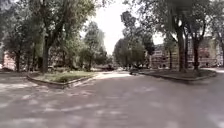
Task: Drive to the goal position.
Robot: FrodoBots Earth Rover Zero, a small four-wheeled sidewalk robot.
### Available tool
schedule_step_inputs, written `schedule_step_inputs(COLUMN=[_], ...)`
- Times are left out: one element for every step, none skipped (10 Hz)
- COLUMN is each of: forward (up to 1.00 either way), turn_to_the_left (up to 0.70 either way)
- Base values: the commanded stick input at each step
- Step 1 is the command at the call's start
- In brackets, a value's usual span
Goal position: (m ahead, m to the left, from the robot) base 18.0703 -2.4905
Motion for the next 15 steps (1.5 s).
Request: schedule_step_inputs(forward=[0.85,0.85,0.85,0.85,0.85,0.85,0.85,0.85,0.85,0.85,0.85,0.85,0.85,0.85,0.85], turn_to_the_left=[0.00,0.00,0.00,0.00,0.00,0.00,0.00,0.00,0.00,-0.18,-0.34,-0.28,-0.12,0.00,0.00])
